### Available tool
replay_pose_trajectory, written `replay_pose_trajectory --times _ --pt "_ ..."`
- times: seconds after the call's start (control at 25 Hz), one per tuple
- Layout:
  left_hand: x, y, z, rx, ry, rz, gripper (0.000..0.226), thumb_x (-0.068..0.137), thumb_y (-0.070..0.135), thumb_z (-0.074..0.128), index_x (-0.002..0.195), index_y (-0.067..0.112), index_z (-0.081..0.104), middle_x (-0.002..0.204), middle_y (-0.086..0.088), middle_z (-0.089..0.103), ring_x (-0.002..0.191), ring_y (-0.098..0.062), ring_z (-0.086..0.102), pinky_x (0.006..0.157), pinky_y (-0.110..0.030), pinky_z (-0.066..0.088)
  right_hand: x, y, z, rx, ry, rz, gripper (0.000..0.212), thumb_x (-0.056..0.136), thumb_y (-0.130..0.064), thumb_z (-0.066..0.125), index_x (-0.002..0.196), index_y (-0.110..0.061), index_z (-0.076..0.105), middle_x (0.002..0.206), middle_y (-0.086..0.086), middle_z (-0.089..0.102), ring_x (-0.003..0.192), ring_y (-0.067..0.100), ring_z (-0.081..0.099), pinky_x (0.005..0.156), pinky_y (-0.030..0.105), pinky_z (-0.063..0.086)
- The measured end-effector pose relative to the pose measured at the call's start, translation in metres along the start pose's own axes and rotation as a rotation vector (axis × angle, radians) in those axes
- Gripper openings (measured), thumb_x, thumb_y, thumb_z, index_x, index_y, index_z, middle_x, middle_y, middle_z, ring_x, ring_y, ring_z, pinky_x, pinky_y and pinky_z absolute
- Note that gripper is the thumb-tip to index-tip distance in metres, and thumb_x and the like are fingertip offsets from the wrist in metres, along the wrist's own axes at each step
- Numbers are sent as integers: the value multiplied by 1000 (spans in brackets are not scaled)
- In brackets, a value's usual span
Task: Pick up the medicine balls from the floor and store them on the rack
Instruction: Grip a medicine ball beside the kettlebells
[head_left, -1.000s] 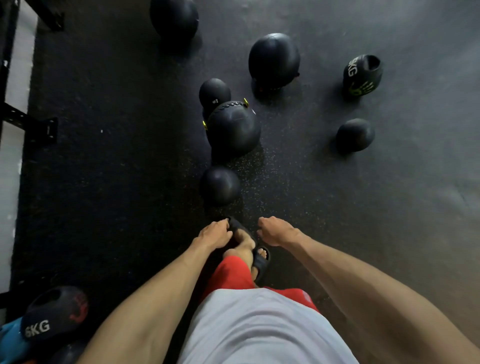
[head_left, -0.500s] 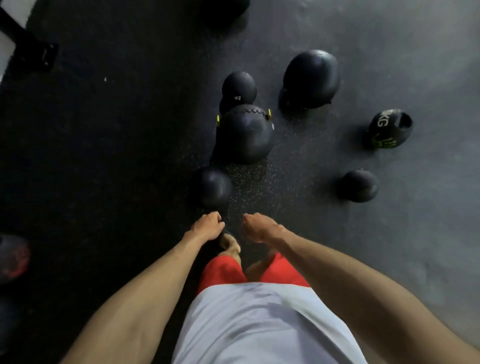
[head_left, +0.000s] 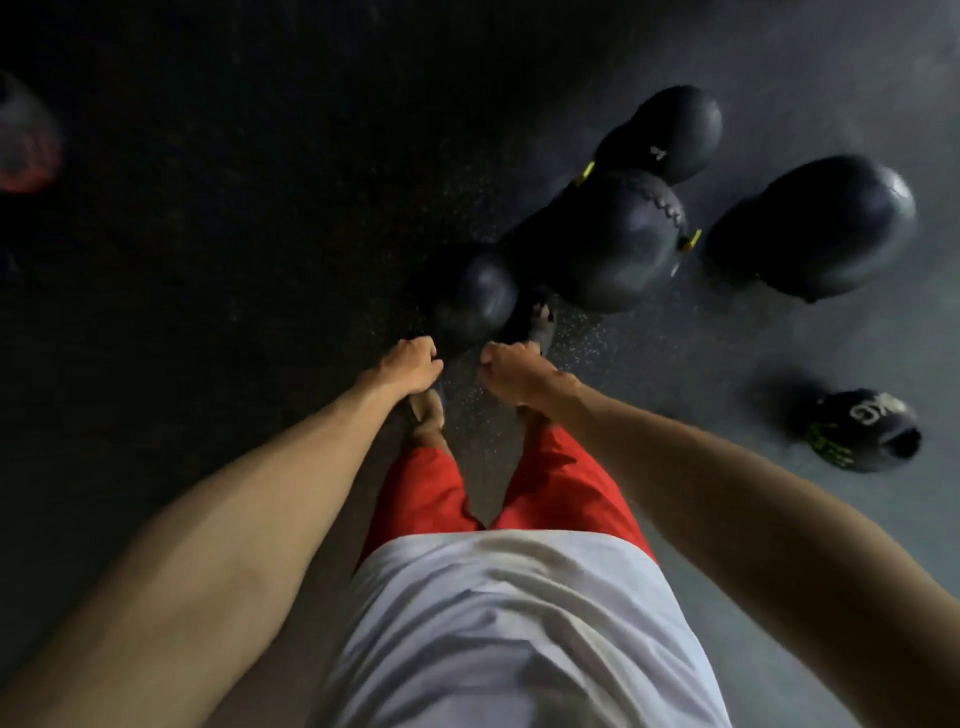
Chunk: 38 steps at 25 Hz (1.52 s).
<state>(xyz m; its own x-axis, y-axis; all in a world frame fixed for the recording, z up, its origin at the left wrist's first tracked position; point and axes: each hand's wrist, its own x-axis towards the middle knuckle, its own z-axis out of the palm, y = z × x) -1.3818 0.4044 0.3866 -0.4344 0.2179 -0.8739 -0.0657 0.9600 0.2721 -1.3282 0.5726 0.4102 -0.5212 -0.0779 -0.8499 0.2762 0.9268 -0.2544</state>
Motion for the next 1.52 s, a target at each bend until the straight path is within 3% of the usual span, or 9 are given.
replay_pose_trajectory --times 0.28,0.44,0.64,0.88,0.96,1.08,1.2,1.28,1.52 --pt "114 33 51 -307 67 -202 31 101 29 53 128 15 59 131 -13 60 121 -32 56 102 -44 46 131 82 -8 -129 -113 -94 31 101 -24 43 122 -9 60 121 20 65 112 39 62 92 41 51" --pt "189 44 83 -405 92 -264 33 100 31 52 128 14 59 133 -12 60 124 -30 55 104 -38 43 211 130 -2 -237 -186 -124 39 100 -22 46 138 -12 49 135 21 56 122 39 56 96 42 48" --pt "263 44 116 -511 144 -326 47 101 29 51 145 15 42 144 -14 50 130 -32 49 102 -41 41 296 164 24 -411 -258 -164 75 100 -25 49 161 -27 5 164 24 6 149 44 18 117 57 29" --pt "301 51 146 -700 266 -470 79 98 24 57 159 26 7 163 -13 16 137 -36 40 102 -44 40 353 163 32 -509 -247 -252 100 98 -19 57 155 -35 -24 160 25 -29 154 43 -5 119 60 23" --pt "302 54 149 -612 349 -480 85 97 25 59 159 28 1 162 -14 18 138 -37 39 104 -48 41 374 147 20 -455 -157 -268 101 99 -24 58 155 -35 -25 161 23 -28 153 45 -3 118 59 25" --pt "313 52 140 -504 378 -433 98 95 27 63 158 31 -12 163 -19 11 144 -36 32 106 -50 39 409 114 -10 -386 -14 -258 85 102 -26 51 159 -37 -11 167 20 -9 149 44 18 115 56 32" --pt "338 39 109 -600 365 -496 104 93 30 66 155 39 -17 165 -20 -1 150 -39 18 111 -56 33 428 93 -32 -282 101 -315 66 103 -28 46 160 -29 14 163 16 20 142 37 34 111 52 37" --pt "355 17 83 -656 360 -582 100 94 32 65 154 44 -14 164 -19 8 148 -40 19 114 -57 30 425 94 -35 -252 120 -372 60 101 -26 47 157 -25 24 155 15 32 137 36 38 107 51 40" --pt "367 -51 35 -887 399 -549 78 97 26 60 159 30 12 158 -14 31 141 -34 38 113 -43 35 409 111 -11 -341 -96 -370 89 98 -25 55 161 -33 -8 167 15 -16 152 38 15 114 53 35"
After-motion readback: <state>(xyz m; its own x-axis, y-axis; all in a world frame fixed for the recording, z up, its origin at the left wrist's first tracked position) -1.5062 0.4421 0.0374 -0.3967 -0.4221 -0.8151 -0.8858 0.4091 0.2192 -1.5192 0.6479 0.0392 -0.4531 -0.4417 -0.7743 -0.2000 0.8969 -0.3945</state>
